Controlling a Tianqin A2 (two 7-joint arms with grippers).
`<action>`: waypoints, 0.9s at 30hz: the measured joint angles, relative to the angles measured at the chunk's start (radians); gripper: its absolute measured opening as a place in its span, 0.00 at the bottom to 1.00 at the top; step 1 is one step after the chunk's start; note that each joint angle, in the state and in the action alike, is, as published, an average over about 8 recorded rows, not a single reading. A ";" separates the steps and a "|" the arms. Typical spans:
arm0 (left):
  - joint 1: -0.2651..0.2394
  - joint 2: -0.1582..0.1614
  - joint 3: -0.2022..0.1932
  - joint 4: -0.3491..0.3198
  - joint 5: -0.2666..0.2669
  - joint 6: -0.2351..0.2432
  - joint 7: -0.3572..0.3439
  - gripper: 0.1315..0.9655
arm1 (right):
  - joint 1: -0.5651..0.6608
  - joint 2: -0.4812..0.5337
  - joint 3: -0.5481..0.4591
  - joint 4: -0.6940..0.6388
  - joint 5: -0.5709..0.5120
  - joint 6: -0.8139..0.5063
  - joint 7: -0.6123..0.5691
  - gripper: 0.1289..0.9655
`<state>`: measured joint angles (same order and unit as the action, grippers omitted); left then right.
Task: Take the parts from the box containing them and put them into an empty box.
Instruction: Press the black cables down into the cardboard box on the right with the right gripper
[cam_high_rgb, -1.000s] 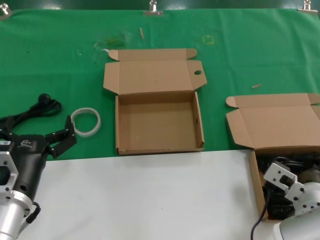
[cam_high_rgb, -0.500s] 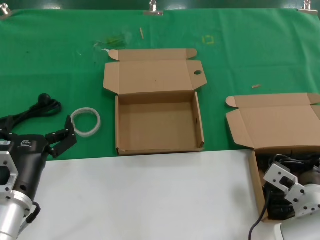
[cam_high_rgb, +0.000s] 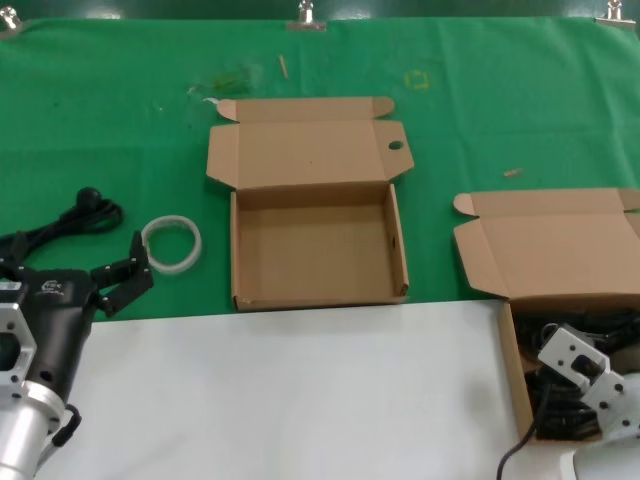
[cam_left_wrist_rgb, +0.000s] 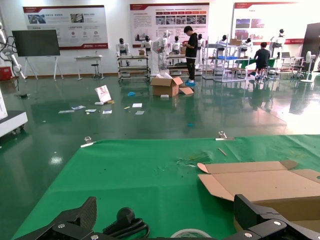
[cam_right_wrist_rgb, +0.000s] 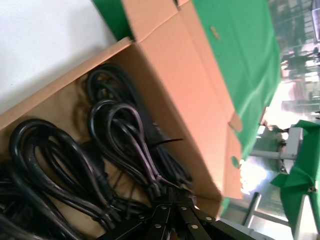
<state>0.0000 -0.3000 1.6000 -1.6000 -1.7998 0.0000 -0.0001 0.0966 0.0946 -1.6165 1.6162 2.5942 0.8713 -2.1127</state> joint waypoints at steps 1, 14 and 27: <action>0.000 0.000 0.000 0.000 0.000 0.000 0.000 1.00 | -0.004 0.000 -0.001 0.017 0.001 0.009 -0.002 0.04; 0.000 0.000 0.000 0.000 0.000 0.000 0.000 1.00 | -0.054 -0.001 -0.040 0.231 0.006 0.124 -0.004 0.01; 0.000 0.000 0.000 0.000 0.000 0.000 0.000 1.00 | -0.055 -0.001 0.010 0.127 0.047 0.032 0.015 0.03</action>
<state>0.0000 -0.3000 1.6000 -1.6000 -1.7998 0.0000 -0.0001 0.0412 0.0938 -1.6070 1.7428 2.6410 0.9028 -2.0974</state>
